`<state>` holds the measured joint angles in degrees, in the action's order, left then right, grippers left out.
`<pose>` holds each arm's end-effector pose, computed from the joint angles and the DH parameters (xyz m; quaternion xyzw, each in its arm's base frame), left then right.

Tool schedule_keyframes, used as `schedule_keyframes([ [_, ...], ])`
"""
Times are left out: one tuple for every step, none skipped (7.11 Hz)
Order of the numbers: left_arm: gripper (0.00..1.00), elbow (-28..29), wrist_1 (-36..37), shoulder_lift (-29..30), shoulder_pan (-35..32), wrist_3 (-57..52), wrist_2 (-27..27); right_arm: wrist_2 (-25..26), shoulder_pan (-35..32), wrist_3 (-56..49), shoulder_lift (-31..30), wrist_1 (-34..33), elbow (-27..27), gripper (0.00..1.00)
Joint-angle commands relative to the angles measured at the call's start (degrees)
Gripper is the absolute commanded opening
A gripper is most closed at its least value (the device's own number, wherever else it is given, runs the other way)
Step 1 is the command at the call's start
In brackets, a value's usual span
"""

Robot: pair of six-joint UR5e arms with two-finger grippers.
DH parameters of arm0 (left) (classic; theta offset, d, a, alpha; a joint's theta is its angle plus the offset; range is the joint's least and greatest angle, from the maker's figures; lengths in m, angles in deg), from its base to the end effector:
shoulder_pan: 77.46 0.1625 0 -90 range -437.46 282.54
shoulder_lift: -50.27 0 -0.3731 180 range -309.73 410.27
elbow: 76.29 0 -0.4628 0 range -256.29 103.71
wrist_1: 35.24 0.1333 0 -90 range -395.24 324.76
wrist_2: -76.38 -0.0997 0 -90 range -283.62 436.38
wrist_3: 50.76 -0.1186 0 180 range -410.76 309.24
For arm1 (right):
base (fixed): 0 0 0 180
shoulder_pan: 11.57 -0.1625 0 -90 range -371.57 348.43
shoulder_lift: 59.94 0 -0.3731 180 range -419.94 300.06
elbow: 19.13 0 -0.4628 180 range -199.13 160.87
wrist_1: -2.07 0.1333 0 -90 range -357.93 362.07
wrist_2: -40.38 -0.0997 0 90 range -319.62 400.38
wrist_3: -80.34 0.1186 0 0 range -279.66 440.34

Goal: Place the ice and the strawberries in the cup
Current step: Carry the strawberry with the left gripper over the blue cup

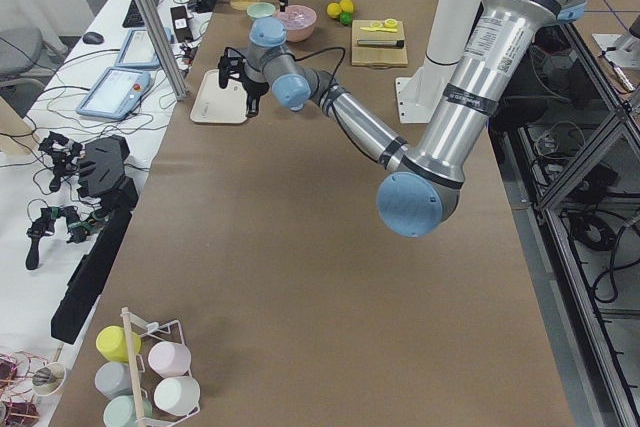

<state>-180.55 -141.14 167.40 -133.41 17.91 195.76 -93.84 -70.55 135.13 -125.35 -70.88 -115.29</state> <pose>0.3063 -0.5874 0.1605 0.1157 0.5012 -0.1365 0.8466 -0.3086 -0.6113 0.2484 0.0407 -0.5076 0.0252 0.8603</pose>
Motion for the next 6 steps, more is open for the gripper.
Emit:
schedule_keyframes([
  [0.0, 0.5, 0.4, 7.6, 13.3, 11.5, -12.1, 0.1, 0.0, 0.1, -0.2, 0.0, 0.1, 0.99],
  [0.0, 2.5, -0.2, 10.2, 16.7, 14.3, -15.6, 0.1, 0.0, 0.1, -0.2, 0.0, 0.0, 0.99],
  [0.0, 5.7, -5.3, 10.8, 18.6, 15.3, -19.3, 0.1, -0.1, 0.1, -0.2, 0.0, 0.0, 0.99],
  [0.0, 11.4, -13.1, 11.5, 19.2, 16.0, -21.9, 0.1, -0.1, 0.1, -0.6, 0.1, -0.1, 0.99],
  [0.0, 17.7, -18.1, 13.6, 19.4, 16.3, -22.5, 0.1, -0.1, 0.1, -0.6, 0.1, -0.1, 0.99],
  [0.0, 19.4, -18.8, 14.4, 19.9, 16.3, -22.9, 0.1, -0.1, 0.1, -0.6, 0.1, 0.0, 0.99],
])
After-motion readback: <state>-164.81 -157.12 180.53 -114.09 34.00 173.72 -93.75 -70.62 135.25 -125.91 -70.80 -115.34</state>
